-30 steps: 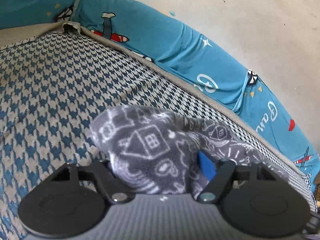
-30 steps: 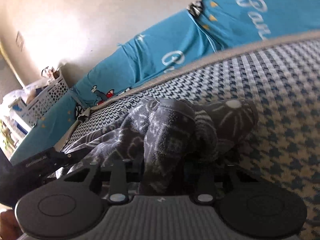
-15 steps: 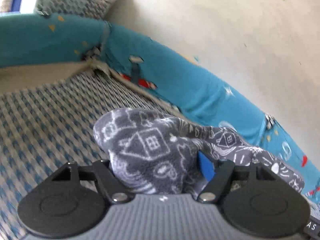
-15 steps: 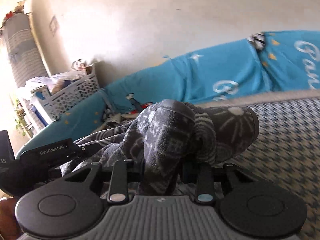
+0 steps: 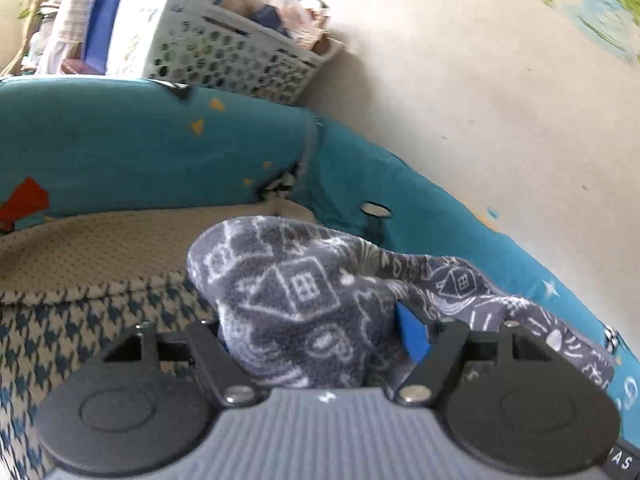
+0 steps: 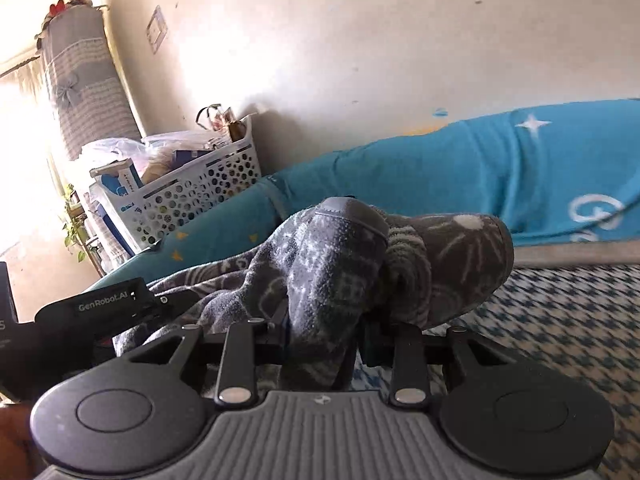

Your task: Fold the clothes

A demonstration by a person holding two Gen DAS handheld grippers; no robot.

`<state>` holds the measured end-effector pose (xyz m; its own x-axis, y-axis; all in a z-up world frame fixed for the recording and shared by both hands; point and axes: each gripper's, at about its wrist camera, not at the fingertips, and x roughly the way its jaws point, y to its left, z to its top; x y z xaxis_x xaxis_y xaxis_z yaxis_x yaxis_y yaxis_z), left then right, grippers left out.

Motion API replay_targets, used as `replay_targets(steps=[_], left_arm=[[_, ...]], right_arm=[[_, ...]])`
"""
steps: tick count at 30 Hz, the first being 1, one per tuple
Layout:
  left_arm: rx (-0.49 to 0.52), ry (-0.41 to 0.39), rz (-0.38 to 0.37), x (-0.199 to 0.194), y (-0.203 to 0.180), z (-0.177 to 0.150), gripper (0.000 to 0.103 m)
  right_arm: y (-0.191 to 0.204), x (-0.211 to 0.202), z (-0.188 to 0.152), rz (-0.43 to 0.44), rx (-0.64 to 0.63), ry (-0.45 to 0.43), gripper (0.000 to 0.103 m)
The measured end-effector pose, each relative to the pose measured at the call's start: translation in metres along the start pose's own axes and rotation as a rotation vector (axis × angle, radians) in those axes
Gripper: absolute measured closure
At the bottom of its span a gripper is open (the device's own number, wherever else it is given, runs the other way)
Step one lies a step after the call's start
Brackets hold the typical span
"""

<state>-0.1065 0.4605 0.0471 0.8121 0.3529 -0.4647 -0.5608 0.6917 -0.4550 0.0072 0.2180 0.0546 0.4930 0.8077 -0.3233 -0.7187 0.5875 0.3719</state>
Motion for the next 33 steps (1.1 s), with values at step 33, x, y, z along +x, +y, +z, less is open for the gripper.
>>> replay_targets(steps=[33], left_arm=[[-0.063, -0.045, 0.203, 0.041, 0.043, 0.009, 0.009]], right_arm=[[0.020, 0.051, -0.011, -0.014, -0.105, 0.027, 0.054]])
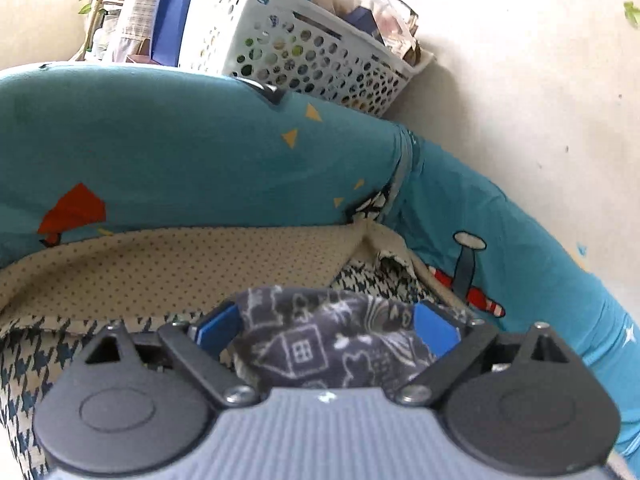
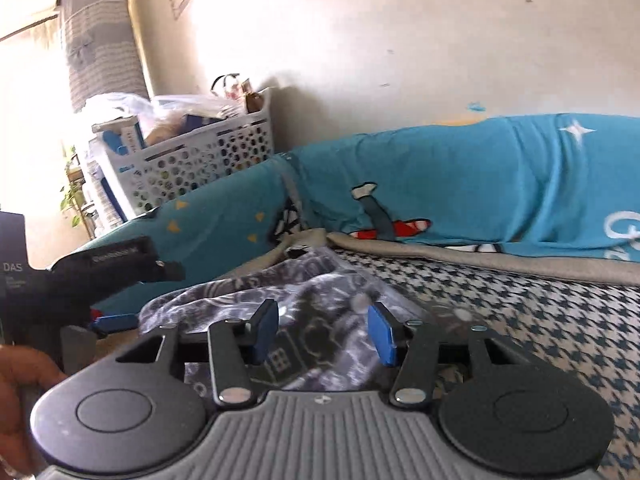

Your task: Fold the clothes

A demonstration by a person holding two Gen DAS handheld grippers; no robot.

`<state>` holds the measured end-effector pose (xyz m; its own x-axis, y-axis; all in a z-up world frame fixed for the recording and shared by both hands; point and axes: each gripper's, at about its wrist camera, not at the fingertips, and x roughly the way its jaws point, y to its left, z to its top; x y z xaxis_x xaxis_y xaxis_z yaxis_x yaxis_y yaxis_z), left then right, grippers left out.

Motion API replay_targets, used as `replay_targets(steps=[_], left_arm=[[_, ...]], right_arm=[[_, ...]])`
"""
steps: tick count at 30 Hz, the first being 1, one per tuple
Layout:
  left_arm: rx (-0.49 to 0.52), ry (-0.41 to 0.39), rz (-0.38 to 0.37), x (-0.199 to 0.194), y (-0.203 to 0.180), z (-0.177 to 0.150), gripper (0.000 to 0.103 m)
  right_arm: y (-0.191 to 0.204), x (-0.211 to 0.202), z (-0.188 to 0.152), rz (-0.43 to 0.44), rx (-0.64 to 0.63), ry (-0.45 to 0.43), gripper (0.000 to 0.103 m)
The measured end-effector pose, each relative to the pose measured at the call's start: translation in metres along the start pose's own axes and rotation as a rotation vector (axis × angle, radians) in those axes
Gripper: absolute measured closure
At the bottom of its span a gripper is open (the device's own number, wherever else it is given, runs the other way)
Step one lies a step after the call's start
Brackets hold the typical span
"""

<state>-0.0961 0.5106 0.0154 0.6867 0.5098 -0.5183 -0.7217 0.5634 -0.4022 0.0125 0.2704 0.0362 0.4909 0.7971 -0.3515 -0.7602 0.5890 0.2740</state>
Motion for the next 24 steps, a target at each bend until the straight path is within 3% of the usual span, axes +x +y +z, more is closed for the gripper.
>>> replay_targets(steps=[10, 14, 16, 24], left_arm=[[0.017, 0.052, 0.040, 0.022, 0.000, -0.009, 0.007], [0.042, 0.068, 0.068, 0.034, 0.000, -0.013, 0.005], [0.023, 0.083, 0.064, 0.039, 0.004, -0.015, 0.003], [-0.029, 0.126, 0.067, 0.054, 0.015, -0.019, 0.000]], right_arm=[[0.015, 0.049, 0.004, 0.004, -0.070, 0.001, 0.054], [0.001, 0.073, -0.001, -0.039, -0.081, 0.041, 0.054], [-0.012, 0.086, -0.009, -0.063, -0.056, 0.073, 0.059], [-0.019, 0.101, -0.023, -0.088, -0.091, 0.065, 0.060]])
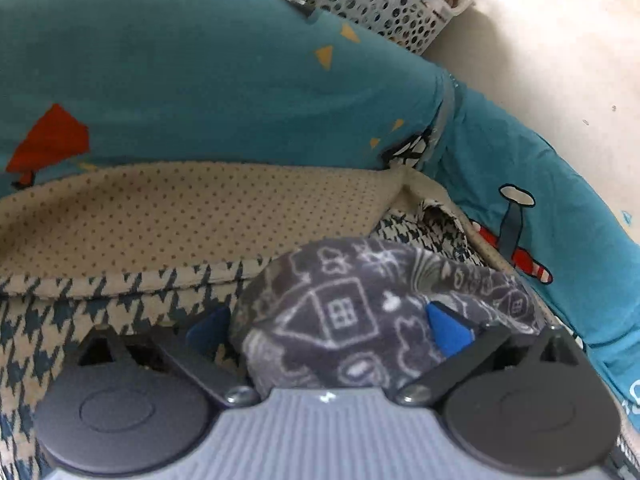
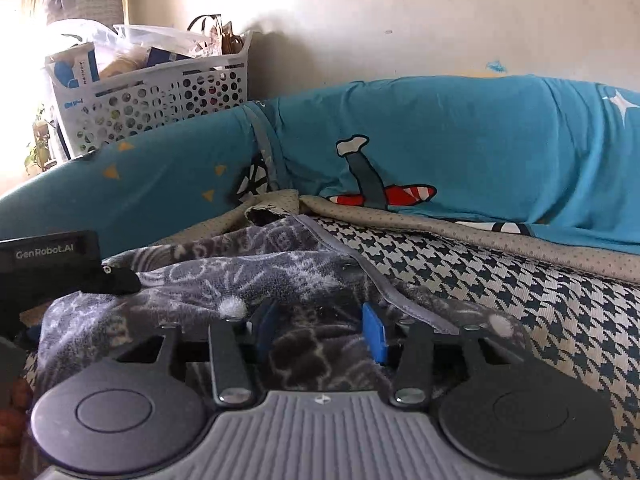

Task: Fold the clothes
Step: 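Lower the folded jacket onto the mattress and open both tools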

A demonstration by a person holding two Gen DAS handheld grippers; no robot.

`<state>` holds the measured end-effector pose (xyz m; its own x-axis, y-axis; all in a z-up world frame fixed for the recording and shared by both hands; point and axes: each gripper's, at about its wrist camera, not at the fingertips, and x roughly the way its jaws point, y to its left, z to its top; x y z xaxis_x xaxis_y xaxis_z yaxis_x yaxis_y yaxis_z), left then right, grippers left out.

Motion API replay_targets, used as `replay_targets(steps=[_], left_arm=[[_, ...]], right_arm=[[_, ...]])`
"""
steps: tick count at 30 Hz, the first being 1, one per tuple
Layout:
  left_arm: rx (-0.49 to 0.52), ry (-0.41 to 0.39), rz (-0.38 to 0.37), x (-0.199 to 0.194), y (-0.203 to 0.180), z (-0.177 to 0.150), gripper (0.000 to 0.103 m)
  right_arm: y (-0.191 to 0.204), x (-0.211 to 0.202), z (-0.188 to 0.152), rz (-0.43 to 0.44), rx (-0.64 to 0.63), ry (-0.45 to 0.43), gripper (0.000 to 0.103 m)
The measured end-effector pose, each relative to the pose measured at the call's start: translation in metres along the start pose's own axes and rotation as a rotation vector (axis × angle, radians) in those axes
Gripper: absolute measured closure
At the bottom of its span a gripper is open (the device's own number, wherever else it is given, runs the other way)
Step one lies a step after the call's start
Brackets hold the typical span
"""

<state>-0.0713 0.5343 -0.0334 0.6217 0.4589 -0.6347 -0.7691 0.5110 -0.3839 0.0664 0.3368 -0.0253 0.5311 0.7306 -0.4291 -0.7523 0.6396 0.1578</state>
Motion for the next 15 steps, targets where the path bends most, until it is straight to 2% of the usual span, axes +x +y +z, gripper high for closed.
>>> replay_targets(steps=[5, 9, 15], left_arm=[[-0.005, 0.009, 0.002, -0.005, 0.001, 0.002, 0.000], [-0.010, -0.005, 0.000, -0.017, -0.001, 0.007, 0.000], [-0.018, 0.002, -0.028, -0.043, -0.008, 0.005, 0.000]], right_arm=[[0.004, -0.009, 0.008, -0.019, 0.006, 0.040, 0.059], [0.003, -0.042, 0.015, 0.006, 0.045, 0.055, 0.055], [0.004, -0.086, -0.006, 0.013, 0.010, 0.114, 0.053]])
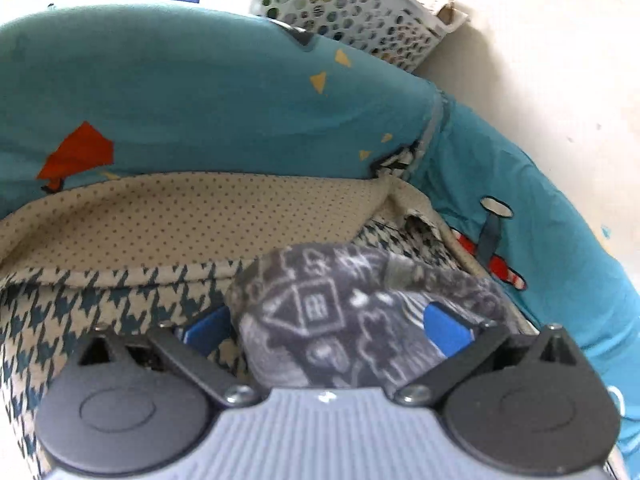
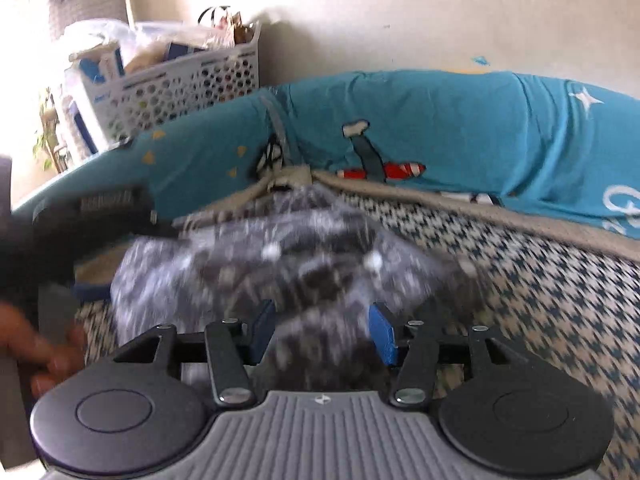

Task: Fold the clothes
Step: 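Lower the folded jacket onto the mattress and open both tools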

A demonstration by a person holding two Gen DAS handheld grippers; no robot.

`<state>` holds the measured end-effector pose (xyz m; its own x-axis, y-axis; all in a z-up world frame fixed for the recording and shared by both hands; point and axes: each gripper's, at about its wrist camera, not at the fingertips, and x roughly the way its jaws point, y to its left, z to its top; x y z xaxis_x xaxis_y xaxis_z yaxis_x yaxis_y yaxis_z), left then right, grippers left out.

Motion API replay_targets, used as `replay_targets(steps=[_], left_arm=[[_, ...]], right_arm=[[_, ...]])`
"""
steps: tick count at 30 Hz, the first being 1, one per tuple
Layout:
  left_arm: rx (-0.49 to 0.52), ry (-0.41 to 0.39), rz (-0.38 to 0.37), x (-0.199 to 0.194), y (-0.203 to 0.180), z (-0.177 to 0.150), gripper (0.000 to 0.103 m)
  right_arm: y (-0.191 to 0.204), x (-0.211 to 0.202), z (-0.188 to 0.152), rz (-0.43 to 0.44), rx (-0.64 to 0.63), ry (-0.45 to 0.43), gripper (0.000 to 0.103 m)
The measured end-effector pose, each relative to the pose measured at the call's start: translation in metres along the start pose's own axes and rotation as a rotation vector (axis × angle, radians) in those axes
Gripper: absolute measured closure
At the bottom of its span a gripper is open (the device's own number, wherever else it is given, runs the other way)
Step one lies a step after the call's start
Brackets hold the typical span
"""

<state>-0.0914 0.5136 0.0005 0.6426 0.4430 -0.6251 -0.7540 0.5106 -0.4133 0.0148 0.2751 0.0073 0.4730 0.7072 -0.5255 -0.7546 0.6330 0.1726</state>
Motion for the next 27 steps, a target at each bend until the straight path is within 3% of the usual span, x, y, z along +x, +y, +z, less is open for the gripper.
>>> replay_targets(steps=[6, 15, 27], left_arm=[[0.159, 0.013, -0.007, -0.023, -0.019, -0.017, 0.000], [0.177, 0.062, -0.064, -0.054, -0.024, -0.041, 0.000], [0.188, 0.079, -0.098, -0.086, -0.015, -0.058, 0.000]], right_arm=[[-0.002, -0.038, -0.023, -0.005, -0.001, 0.051, 0.052], [-0.003, -0.073, -0.034, -0.037, 0.001, 0.141, 0.049], [-0.012, -0.122, -0.035, -0.071, 0.070, 0.161, 0.048]])
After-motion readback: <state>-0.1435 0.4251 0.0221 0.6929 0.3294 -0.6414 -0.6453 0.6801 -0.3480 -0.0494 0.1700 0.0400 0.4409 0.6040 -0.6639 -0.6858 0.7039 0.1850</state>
